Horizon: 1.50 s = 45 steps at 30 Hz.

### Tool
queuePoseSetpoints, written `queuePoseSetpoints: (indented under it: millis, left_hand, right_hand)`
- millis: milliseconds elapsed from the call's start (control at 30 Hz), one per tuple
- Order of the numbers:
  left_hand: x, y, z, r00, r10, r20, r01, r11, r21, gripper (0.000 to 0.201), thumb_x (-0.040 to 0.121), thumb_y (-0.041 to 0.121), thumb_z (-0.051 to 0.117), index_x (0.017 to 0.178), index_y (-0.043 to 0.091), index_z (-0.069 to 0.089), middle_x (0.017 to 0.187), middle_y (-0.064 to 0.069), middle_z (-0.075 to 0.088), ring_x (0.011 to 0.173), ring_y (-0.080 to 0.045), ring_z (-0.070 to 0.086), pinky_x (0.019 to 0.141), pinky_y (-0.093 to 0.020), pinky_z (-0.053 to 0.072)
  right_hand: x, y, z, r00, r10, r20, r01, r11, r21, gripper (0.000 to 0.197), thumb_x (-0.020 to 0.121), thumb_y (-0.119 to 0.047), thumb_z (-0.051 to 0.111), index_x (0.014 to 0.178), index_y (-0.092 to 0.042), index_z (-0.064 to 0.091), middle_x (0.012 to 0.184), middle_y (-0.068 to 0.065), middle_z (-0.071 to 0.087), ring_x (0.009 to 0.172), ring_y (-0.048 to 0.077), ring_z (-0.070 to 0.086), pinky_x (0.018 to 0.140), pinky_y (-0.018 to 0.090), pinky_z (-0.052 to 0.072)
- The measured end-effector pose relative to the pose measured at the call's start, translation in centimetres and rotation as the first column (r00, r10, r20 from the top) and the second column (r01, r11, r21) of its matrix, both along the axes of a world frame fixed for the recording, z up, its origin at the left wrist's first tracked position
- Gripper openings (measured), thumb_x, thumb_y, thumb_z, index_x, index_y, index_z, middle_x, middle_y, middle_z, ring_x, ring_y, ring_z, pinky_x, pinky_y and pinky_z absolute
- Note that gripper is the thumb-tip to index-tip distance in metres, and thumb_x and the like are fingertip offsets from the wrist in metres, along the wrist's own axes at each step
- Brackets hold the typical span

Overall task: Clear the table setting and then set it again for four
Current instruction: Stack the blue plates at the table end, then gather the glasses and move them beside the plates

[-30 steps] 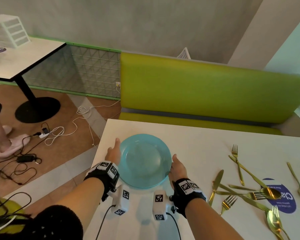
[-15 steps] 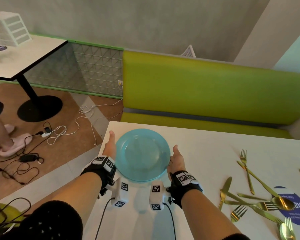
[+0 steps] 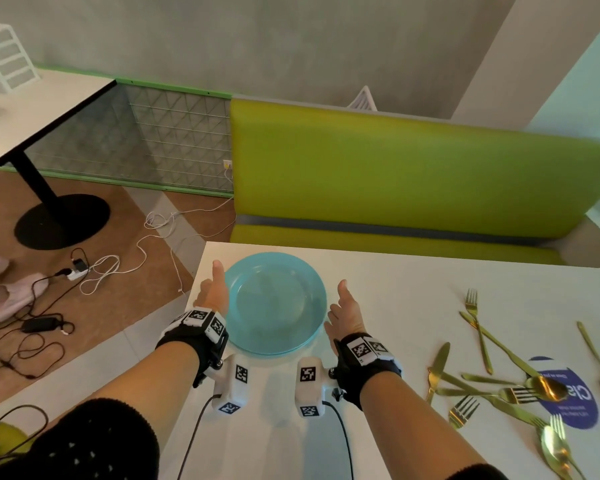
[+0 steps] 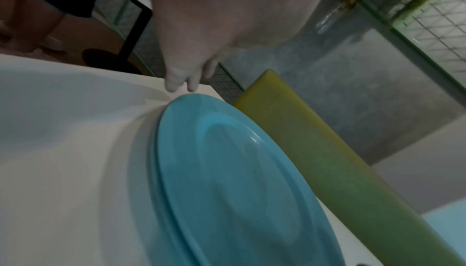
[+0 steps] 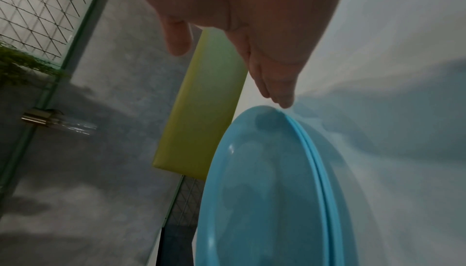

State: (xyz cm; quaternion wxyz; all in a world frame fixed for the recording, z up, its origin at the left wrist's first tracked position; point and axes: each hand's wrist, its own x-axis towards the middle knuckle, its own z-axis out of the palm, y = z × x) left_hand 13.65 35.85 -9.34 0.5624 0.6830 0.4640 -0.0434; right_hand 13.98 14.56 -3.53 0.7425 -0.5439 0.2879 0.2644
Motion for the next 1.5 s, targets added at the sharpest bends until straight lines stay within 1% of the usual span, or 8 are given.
queuePoseSetpoints:
  millis: [100,233,367,667,933,1200,1400,1500]
  left_hand:
    - [-0.7,-2.4,1.1,0.994,-0.088,-0.063,0.104,0.935,0.338,0.083,0.088,0.062,0.017,0.136,0.000,0.044,0.136,-0.025,0.048,0.128,-0.036,0.042,0.109,-0.038,0.022]
    - [-0.6,-7.5,1.6,0.957,-0.286,-0.049,0.273,0.831,0.484,0.039,0.092,0.030,0.049,0.122,0.005,0.056,0.122,-0.022,0.060,0.121,-0.034,0.049,0.104,-0.034,0.023]
    - [0.2,-14.9,3.3,0.857,-0.514,0.036,0.435,0.759,0.484,0.030,0.093,0.020,0.051,0.116,0.005,0.061,0.119,-0.019,0.064,0.118,-0.034,0.052,0.102,-0.033,0.027]
    - [-0.9,-31.5,6.8,0.594,-0.760,0.264,0.698,0.650,0.301,0.022,0.093,0.025,0.050,0.101,0.009,0.064,0.102,-0.008,0.069,0.102,-0.028,0.062,0.094,-0.034,0.048]
    - [-1.0,-45.7,8.3,0.484,-0.830,0.276,0.817,0.542,0.199,0.021,0.093,0.031,0.052,0.086,0.014,0.061,0.071,0.003,0.059,0.075,-0.018,0.055,0.077,-0.032,0.047]
    - [-1.1,-56.3,8.3,0.406,-0.896,0.179,0.868,0.439,0.234,0.019,0.091,0.037,0.052,0.094,0.019,0.061,0.093,0.001,0.067,0.097,-0.021,0.062,0.090,-0.034,0.053]
    - [-1.0,-59.0,7.7,0.438,-0.882,0.176,0.862,0.467,0.196,0.018,0.093,0.035,0.051,0.094,0.018,0.057,0.077,0.010,0.060,0.075,-0.010,0.057,0.068,-0.018,0.047]
    - [-0.7,-59.2,7.2,0.445,-0.881,0.163,0.857,0.471,0.207,0.016,0.093,0.036,0.051,0.087,0.022,0.056,0.076,0.011,0.060,0.080,-0.013,0.058,0.082,-0.028,0.050]
  right_hand:
    - [-0.4,-2.1,0.1,0.999,0.038,0.013,-0.036,0.993,-0.109,0.069,0.093,-0.048,0.048,0.146,-0.009,0.028,0.150,0.017,0.031,0.136,0.027,0.033,0.114,0.042,0.028]
    - [-2.6,-7.5,1.0,0.998,0.057,-0.026,-0.061,0.972,-0.226,0.046,0.094,-0.028,0.056,0.129,0.000,0.050,0.096,0.013,0.054,0.077,0.022,0.051,0.079,0.036,0.047]
    - [-5.0,-14.6,1.6,0.996,0.002,-0.087,-0.031,0.940,-0.338,0.023,0.096,-0.019,0.052,0.076,-0.007,0.051,0.073,0.006,0.050,0.059,0.018,0.045,0.057,0.028,0.040]
    - [-10.4,-34.8,2.5,0.944,-0.327,0.036,0.307,0.836,-0.455,0.016,0.094,-0.016,0.055,0.084,-0.004,0.056,0.079,0.012,0.061,0.065,0.022,0.056,0.057,0.032,0.047]
    - [-13.4,-52.4,1.9,0.783,-0.616,0.089,0.558,0.632,-0.538,0.016,0.095,-0.011,0.052,0.102,0.003,0.052,0.075,0.011,0.052,0.063,0.023,0.050,0.058,0.033,0.044]
    - [-13.6,-63.2,-0.1,0.738,-0.669,0.095,0.549,0.511,-0.661,0.081,0.081,-0.016,0.072,0.146,-0.007,0.026,0.136,0.025,0.046,0.117,0.038,0.052,0.090,0.042,0.043]
    - [-12.0,-65.1,-3.3,0.761,-0.640,0.105,0.542,0.539,-0.644,0.101,0.071,-0.016,0.081,0.149,-0.016,0.017,0.148,0.018,0.036,0.134,0.035,0.039,0.108,0.047,0.033]
    - [-11.1,-65.1,-4.5,0.763,-0.619,0.184,0.563,0.497,-0.661,0.099,0.066,-0.020,0.084,0.146,-0.019,0.026,0.146,0.012,0.040,0.133,0.031,0.041,0.109,0.042,0.033]
